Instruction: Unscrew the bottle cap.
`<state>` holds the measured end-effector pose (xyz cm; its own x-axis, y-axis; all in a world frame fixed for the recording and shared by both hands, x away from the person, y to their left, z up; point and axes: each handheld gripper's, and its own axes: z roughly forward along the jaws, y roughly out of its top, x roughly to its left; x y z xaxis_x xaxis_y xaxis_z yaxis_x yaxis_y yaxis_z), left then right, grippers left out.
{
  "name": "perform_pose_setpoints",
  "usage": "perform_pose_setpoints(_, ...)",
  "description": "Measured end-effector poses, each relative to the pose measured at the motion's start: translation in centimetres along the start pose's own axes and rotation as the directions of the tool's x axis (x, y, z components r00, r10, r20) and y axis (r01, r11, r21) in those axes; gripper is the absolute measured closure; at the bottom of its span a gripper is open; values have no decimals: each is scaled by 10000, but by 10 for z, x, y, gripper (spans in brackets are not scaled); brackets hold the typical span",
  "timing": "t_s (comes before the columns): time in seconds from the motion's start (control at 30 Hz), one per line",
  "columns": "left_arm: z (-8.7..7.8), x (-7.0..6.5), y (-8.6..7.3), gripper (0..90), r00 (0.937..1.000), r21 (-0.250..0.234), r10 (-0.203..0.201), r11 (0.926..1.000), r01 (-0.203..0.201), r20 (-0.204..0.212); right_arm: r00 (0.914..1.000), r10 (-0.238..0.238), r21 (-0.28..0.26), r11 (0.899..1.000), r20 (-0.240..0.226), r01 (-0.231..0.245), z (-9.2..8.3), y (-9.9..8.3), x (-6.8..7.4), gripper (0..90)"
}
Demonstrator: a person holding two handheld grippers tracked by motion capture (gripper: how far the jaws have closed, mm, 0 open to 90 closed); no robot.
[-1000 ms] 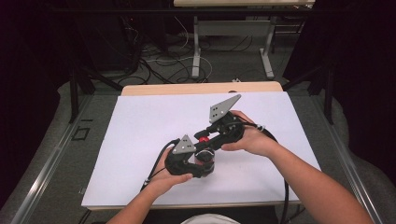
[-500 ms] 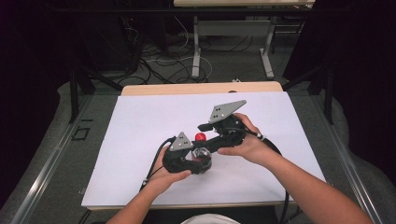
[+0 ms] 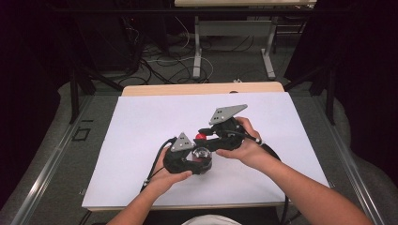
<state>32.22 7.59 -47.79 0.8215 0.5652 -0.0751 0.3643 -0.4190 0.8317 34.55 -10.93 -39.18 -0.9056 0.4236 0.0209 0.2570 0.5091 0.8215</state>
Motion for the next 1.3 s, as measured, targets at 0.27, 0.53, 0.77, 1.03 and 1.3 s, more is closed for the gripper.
perform_pose_setpoints(0.27, 1, -3, 0, 297, 9996, -5, 79, 10000, -78, 259, 9779, -948, 110, 9951, -1862, 986, 0, 3, -21, 613)
perform_pose_setpoints(0.53, -1, -1, 1, 297, 9996, 101, 82, 9999, -85, 261, 9637, -1255, 205, 9908, -2356, 1340, 1, 6, -25, 511)
perform_pose_setpoints(0.77, -2, 1, 1, 297, 10000, 33, 43, 10000, -43, 58, 9949, -745, -556, 9959, -673, 708, -4, 2, -2, 467)
perform_pose_setpoints(1.03, -1, -1, 1, 297, 9999, 67, 79, 9999, -79, 88, 9974, -726, -952, 9928, 46, 727, 0, -3, 6, 524)
perform_pose_setpoints(1.3, 0, -2, 1, 297, 9998, 9, 200, 9998, -200, -9, 9957, -901, -954, 9916, -227, 875, 6, -2, 3, 548)
